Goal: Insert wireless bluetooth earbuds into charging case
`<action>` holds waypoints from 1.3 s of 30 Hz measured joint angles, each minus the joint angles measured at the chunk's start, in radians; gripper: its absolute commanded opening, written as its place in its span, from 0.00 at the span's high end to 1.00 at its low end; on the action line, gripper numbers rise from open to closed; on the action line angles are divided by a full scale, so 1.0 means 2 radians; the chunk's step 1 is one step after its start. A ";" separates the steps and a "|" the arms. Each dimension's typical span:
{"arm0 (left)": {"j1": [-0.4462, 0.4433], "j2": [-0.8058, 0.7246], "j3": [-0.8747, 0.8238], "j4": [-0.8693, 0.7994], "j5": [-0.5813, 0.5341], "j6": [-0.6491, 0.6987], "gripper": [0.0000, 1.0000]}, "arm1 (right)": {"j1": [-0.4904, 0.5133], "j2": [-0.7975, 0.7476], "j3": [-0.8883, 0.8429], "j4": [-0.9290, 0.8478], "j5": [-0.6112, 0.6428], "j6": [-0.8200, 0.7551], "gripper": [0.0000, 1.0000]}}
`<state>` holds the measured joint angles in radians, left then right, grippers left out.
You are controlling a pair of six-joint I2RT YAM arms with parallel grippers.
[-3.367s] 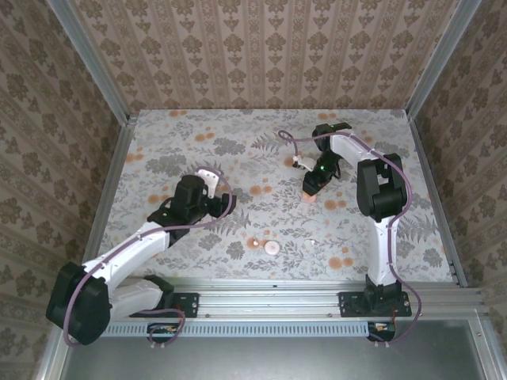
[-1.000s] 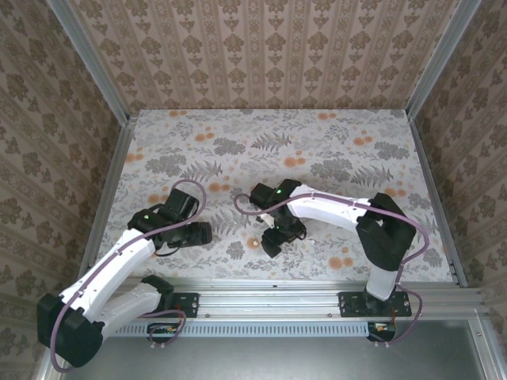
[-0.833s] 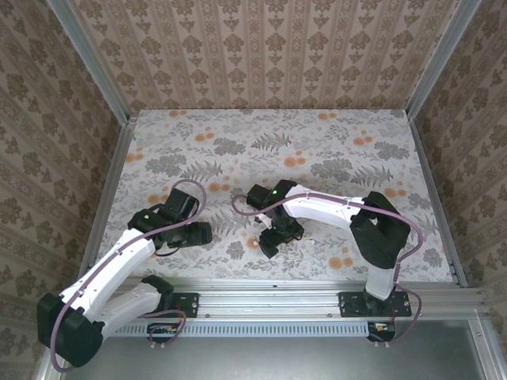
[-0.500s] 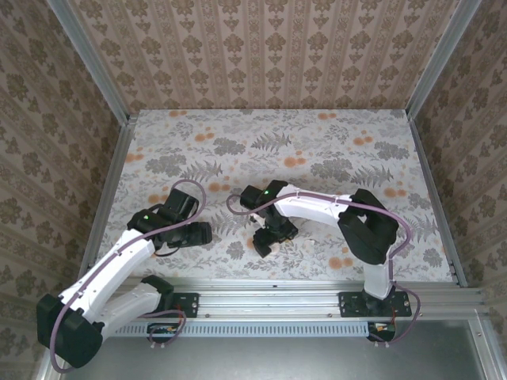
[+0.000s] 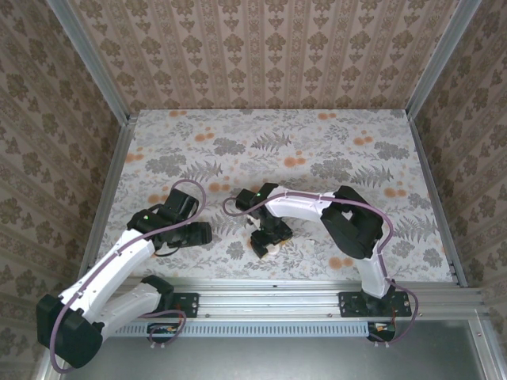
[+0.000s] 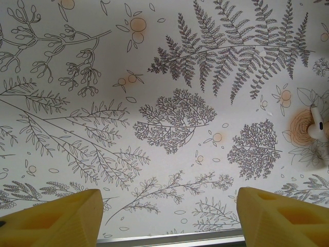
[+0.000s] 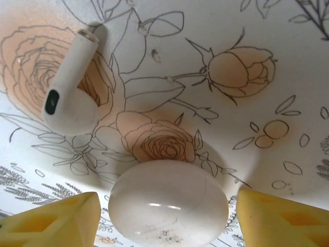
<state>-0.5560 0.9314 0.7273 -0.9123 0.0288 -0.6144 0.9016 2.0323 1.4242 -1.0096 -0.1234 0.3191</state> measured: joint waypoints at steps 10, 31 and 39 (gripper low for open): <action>0.000 -0.002 0.000 0.003 0.000 0.000 0.32 | 0.000 0.001 0.000 0.002 0.005 0.007 0.44; -0.040 -0.215 -0.207 0.347 0.028 0.163 0.44 | -0.086 -0.234 -0.205 0.400 -0.135 0.220 0.52; -0.050 -0.256 -0.260 0.471 0.069 0.281 0.43 | -0.085 -0.231 -0.234 0.606 -0.169 0.354 0.53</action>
<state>-0.6552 0.4191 0.2070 0.0288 0.1661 -0.0525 0.7322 1.5711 0.9558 0.2028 -0.4610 1.0279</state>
